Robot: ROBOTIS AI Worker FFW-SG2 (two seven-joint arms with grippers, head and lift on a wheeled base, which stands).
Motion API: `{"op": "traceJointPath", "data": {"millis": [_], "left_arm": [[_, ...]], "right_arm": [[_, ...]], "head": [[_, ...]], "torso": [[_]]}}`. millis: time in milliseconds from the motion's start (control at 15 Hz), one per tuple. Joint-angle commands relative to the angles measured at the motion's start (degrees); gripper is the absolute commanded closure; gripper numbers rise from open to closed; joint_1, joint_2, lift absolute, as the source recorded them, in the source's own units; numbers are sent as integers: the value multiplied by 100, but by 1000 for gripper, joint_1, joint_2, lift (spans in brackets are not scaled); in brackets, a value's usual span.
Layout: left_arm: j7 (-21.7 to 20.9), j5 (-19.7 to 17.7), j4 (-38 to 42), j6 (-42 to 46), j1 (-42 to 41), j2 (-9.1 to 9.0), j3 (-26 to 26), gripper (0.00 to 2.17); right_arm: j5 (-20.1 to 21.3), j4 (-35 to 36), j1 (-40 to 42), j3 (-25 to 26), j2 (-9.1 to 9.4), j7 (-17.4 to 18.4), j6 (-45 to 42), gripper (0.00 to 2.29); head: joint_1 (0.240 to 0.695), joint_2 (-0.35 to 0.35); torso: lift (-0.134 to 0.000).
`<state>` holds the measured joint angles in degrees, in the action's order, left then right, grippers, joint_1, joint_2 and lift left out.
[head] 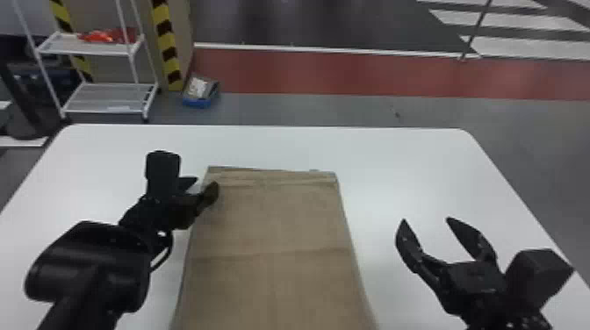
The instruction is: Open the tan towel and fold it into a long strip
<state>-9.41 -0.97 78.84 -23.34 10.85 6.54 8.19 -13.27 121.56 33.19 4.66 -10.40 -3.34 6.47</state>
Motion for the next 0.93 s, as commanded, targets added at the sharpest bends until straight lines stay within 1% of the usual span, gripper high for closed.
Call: {"op": "traceJointPath", "data": {"millis": [0,267,333,467,533,600,800,867], "left_arm": [[-17,0,9,0,-4,5,8,647],[-69,9,9,-18,-13,5,8,650],[-78,18,9,-18,-13,5,8,728],[-87,27,17,-18,-21,5,16,734],[-96,80,9,-35,-21,5,16,1018],[-87,80,9,-35,-21,-4,16,1089],[-17,71,17,-18,-57,-4,16,1072],[-8,62,17,-18,-57,-4,16,1031]], "right_arm": [[0,26,3,0,-6,0,0,167],[0,43,-5,0,-14,0,17,167],[0,43,-14,0,-14,0,17,167],[0,43,-23,0,-14,0,17,167],[0,43,-23,0,-14,0,35,167],[0,43,-32,0,-14,0,35,167],[0,43,-41,0,-14,0,52,167],[0,43,-41,-9,-14,0,52,167]], "head": [[695,-90],[695,-91],[695,-92],[695,-92],[695,-92],[695,-93],[695,-92],[695,-91]], "torso": [[-125],[-125],[-125],[-125],[-125],[-125],[-125],[-125]]}}
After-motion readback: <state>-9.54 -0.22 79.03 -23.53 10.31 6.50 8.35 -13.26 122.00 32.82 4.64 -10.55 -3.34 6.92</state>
